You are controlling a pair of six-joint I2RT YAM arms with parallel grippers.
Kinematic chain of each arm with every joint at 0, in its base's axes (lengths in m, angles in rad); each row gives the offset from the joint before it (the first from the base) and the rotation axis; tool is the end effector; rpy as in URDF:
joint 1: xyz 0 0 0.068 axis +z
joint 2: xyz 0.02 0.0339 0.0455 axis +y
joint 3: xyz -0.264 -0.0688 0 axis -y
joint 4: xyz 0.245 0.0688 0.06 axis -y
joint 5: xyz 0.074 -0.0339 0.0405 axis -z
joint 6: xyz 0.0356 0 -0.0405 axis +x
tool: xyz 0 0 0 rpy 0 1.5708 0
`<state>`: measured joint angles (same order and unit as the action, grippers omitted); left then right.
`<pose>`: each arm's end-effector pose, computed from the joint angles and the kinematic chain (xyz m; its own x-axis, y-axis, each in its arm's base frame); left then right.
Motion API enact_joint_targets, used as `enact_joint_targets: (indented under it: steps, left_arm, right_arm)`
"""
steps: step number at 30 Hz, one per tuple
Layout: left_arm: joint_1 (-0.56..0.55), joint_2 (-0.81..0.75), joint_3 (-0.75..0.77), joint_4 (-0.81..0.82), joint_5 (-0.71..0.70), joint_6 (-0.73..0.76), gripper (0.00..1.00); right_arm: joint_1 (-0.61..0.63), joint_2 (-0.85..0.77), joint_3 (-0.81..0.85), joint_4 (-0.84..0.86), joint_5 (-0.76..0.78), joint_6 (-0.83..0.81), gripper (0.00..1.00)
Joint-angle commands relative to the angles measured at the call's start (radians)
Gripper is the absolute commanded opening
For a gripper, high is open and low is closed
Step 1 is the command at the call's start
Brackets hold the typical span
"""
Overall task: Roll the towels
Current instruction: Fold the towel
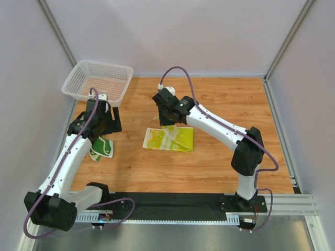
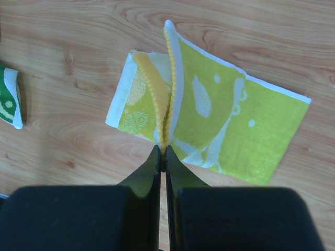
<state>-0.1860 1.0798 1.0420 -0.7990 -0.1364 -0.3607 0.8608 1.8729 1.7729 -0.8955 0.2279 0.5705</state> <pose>0.2130 -0.0352 0.3159 -0.7158 -0.2211 -0.6624 -0.1699 0.9752 -0.1419 0.2717 0.3037 0.3096 -0.8160 -0.1423 -0.5603 -0.2590 0.9565 0.1343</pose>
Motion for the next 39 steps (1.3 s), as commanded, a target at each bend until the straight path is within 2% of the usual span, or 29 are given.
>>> enact_joint_targets:
  steps: [1,12,15,16,17,23,28,30,34,35,38,39]
  left_arm:
    - [0.006,0.000,0.020,-0.002,0.006,0.003,0.82]
    - [0.006,0.006,0.026,-0.008,0.003,0.012,0.82]
    - [0.006,0.008,0.026,-0.008,0.003,0.012,0.82]
    - [0.006,0.009,0.027,-0.006,0.006,0.012,0.82]
    - [0.006,0.011,0.026,-0.006,0.006,0.012,0.82]
    - [0.006,0.022,0.027,-0.011,0.001,0.016,0.82]
    - [0.006,0.026,0.027,-0.014,-0.014,0.019,0.82]
    - [0.006,0.037,0.026,-0.016,-0.015,0.020,0.82]
    - [0.006,0.063,0.027,-0.006,0.023,0.025,0.82]
    - [0.006,0.080,0.029,-0.002,0.046,0.028,0.82]
    - [0.005,0.150,0.050,0.009,0.170,0.032,0.83]
    - [0.005,0.173,0.067,0.012,0.223,0.029,0.83]
  right_arm:
    - [0.017,0.034,0.057,-0.002,0.019,0.019,0.00]
    - [0.060,0.141,0.051,0.035,-0.015,0.040,0.03]
    - [0.081,0.186,0.051,0.064,-0.041,0.048,0.13]
    - [0.092,0.204,0.063,0.075,-0.045,0.049,0.23]
    - [0.096,0.233,0.069,0.081,-0.050,0.051,0.28]
    - [0.113,0.319,0.125,0.099,-0.140,0.061,0.53]
    - [0.112,0.223,0.070,0.153,-0.171,0.040,0.75]
    - [0.109,0.171,0.025,0.164,-0.179,0.029,0.79]
    - [0.061,-0.024,-0.131,0.219,-0.213,0.028,0.81]
    - [0.049,-0.056,-0.171,0.239,-0.264,0.029,0.81]
    - [-0.017,-0.173,-0.331,0.302,-0.309,0.029,0.74]
    - [-0.058,-0.197,-0.410,0.332,-0.320,0.029,0.67]
